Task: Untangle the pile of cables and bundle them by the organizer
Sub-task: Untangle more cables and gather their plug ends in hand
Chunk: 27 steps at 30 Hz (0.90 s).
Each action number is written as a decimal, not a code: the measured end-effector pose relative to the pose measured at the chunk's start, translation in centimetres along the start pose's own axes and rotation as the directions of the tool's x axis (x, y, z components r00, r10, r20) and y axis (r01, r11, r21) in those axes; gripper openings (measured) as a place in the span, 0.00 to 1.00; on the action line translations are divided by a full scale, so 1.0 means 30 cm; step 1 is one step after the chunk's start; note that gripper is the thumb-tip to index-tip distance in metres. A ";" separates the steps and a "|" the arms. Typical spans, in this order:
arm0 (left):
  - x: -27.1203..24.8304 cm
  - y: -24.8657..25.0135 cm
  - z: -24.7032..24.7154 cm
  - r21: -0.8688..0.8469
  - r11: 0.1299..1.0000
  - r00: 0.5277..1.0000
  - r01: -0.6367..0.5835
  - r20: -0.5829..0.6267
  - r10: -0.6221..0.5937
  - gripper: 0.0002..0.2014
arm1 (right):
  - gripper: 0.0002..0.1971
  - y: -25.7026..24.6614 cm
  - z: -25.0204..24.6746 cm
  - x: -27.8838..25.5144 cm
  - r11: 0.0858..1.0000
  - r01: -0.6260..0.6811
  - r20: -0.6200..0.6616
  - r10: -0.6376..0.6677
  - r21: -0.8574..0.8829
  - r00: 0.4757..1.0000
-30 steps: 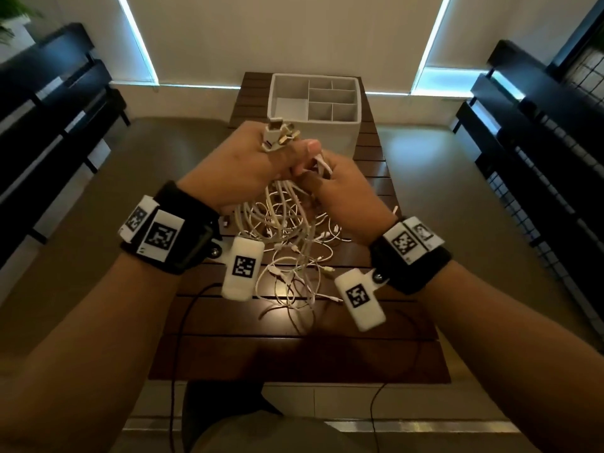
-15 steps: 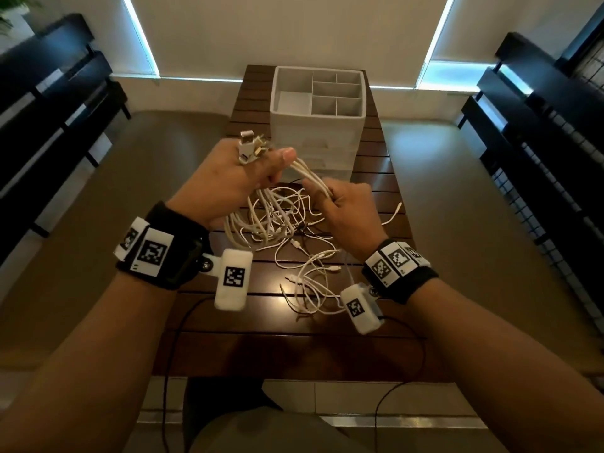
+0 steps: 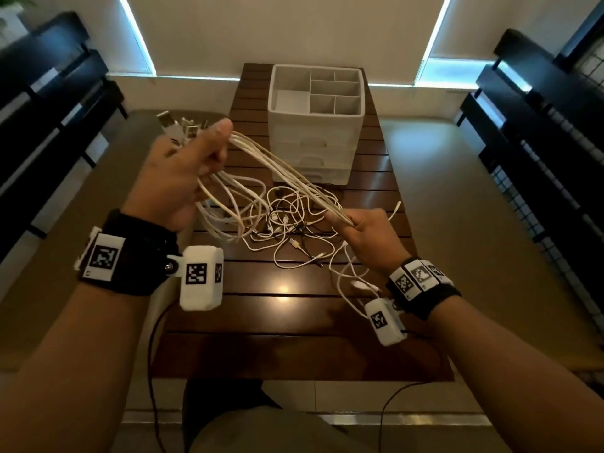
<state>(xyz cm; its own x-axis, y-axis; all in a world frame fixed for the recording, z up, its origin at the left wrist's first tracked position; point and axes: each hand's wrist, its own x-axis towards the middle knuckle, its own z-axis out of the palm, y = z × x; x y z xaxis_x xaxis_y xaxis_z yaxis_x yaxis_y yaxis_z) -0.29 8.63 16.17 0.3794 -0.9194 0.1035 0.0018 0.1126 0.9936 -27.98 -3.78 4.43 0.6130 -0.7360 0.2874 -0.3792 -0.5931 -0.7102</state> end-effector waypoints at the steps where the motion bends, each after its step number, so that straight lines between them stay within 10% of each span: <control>1: 0.001 -0.008 0.006 -0.011 1.000 1.000 0.006 -0.002 -0.006 0.21 | 0.25 0.008 0.000 -0.006 1.000 0.001 -0.001 -0.001 -0.004 1.000; 10: 0.031 -0.006 -0.085 -0.076 0.997 0.987 0.017 -0.158 -0.029 0.18 | 0.31 0.271 -0.084 -0.176 0.933 -0.252 0.003 0.262 -0.256 0.965; 18: 0.049 -0.063 0.002 0.073 0.995 0.998 0.064 0.012 -0.065 0.20 | 0.16 0.249 -0.104 -0.175 0.859 -0.357 0.187 0.444 -0.368 0.876; 22: 0.028 -0.079 0.096 0.314 0.949 0.982 -0.026 0.187 -0.035 0.19 | 0.63 0.075 -0.135 -0.070 0.883 -0.228 0.315 0.371 -0.409 0.874; 27: 0.017 -0.079 0.185 0.405 0.911 0.937 -0.081 0.342 -0.069 0.20 | 0.74 -0.171 -0.141 0.008 0.988 -0.045 0.440 0.106 -0.148 0.892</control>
<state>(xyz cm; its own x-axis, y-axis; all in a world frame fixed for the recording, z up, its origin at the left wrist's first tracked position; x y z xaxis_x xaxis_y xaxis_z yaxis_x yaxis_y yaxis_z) -5.24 5.81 14.10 0.0389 -0.9983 0.0435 -0.4042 0.0241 0.9144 -28.81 -2.31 10.85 0.8111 -0.5759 -0.1017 -0.5046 -0.6013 -0.6195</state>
